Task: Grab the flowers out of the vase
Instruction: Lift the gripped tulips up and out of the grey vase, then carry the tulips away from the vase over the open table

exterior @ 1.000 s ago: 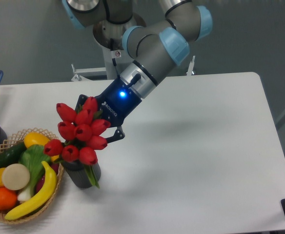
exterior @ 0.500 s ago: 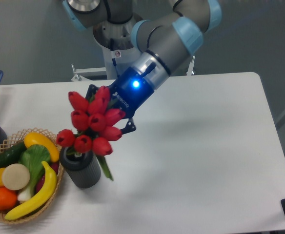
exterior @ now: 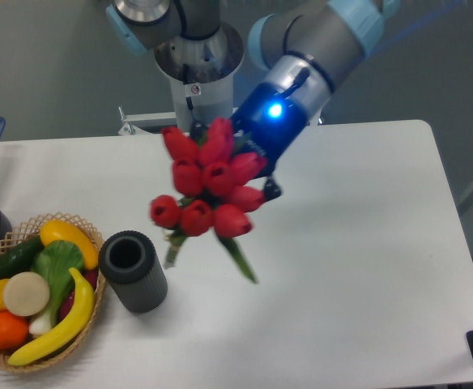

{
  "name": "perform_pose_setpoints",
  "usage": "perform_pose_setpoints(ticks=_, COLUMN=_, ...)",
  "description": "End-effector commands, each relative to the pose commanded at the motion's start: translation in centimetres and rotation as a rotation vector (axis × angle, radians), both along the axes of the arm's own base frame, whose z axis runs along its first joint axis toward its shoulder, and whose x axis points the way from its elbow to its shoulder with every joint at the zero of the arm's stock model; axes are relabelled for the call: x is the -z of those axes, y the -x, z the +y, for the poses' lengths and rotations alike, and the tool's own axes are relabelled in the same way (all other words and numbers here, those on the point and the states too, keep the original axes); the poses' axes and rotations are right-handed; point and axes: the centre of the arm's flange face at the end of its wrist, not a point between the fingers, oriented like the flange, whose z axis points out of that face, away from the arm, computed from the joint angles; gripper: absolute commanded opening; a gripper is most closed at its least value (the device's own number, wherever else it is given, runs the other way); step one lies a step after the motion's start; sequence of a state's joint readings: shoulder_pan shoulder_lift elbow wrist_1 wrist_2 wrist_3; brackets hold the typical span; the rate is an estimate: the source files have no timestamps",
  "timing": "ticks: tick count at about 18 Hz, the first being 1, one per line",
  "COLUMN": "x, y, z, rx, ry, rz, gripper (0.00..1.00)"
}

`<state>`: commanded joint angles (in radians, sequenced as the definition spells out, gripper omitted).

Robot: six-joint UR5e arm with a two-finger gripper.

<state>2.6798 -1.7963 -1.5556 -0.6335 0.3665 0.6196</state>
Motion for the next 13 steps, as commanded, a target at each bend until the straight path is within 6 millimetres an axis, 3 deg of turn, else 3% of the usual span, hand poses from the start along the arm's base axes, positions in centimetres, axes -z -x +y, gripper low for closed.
perform_pose_setpoints(ticks=6, x=4.2, y=2.2, z=-0.7, rx=-0.112, ry=0.213, rz=0.292, gripper=0.01)
perform_pose_setpoints(ticks=8, x=7.2, y=2.4, z=-1.6, rx=-0.139, ry=0.327, rz=0.362, gripper=0.01)
perform_pose_setpoints(ticks=11, x=14.3, y=1.0, z=-4.4, rx=-0.148, ry=0.550, rz=0.406, gripper=0.03)
perform_pose_setpoints(ticks=13, x=15.3, y=0.1, z=-5.6, rx=-0.157, ry=0.618, rz=0.428, gripper=0.03)
